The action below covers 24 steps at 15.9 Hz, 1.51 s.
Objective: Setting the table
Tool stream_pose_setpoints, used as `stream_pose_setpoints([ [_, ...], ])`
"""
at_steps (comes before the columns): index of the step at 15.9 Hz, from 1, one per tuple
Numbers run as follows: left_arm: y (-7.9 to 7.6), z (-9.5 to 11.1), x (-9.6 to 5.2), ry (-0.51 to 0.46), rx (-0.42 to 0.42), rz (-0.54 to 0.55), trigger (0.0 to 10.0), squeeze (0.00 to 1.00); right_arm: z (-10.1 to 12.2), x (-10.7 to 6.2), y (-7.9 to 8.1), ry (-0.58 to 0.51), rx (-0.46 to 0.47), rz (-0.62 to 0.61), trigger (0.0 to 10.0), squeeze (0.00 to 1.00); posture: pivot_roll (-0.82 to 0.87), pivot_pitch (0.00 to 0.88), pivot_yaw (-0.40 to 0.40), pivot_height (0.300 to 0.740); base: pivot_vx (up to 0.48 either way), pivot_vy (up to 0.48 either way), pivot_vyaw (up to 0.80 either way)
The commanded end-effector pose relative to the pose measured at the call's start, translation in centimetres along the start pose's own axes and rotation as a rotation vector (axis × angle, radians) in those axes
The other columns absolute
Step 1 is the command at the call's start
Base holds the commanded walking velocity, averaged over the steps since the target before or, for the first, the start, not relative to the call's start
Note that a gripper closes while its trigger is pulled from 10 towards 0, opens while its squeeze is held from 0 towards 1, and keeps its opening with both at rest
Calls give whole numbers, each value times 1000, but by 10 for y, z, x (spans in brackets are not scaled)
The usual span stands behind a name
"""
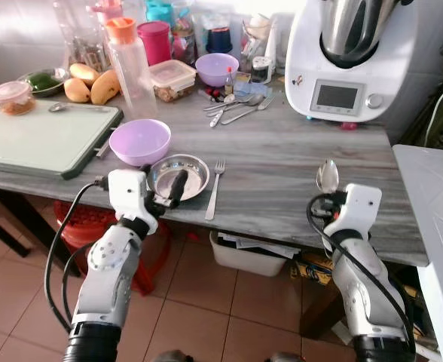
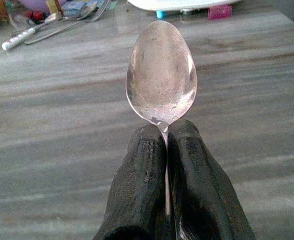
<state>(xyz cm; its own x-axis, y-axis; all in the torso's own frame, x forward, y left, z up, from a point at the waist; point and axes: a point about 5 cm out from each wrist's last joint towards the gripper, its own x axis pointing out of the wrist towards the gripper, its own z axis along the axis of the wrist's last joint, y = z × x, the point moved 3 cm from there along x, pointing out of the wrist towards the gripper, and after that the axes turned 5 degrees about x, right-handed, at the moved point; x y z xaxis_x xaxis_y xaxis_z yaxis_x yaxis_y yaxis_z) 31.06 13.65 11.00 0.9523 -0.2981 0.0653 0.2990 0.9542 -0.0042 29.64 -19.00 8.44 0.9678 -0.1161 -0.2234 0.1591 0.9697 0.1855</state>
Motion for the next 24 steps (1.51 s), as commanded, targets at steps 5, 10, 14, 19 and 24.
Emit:
stream_pose_setpoints([
  [5,2,2,-4,-6,41,13,10000,0,9,-4,5,-50,3,12,10000,0,-43,0,53,740,0,455,0],
  [10,2,0,-3,16,53,19,10000,0,11,-3,2,-57,-3,-3,10000,0,-43,0,56,740,151,389,0],
  [14,-6,-9,-13,38,137,-18,10000,0,20,-4,1,-121,21,-11,10000,0,-42,0,59,740,0,0,0],
  [19,-7,-5,-13,27,118,-44,10000,0,24,3,-5,-129,13,-45,10000,0,-35,0,63,740,133,0,0],
  [24,-7,-5,-11,30,113,-51,10000,0,30,17,-11,-132,75,-97,10000,0,-32,0,72,740,342,0,0],
])
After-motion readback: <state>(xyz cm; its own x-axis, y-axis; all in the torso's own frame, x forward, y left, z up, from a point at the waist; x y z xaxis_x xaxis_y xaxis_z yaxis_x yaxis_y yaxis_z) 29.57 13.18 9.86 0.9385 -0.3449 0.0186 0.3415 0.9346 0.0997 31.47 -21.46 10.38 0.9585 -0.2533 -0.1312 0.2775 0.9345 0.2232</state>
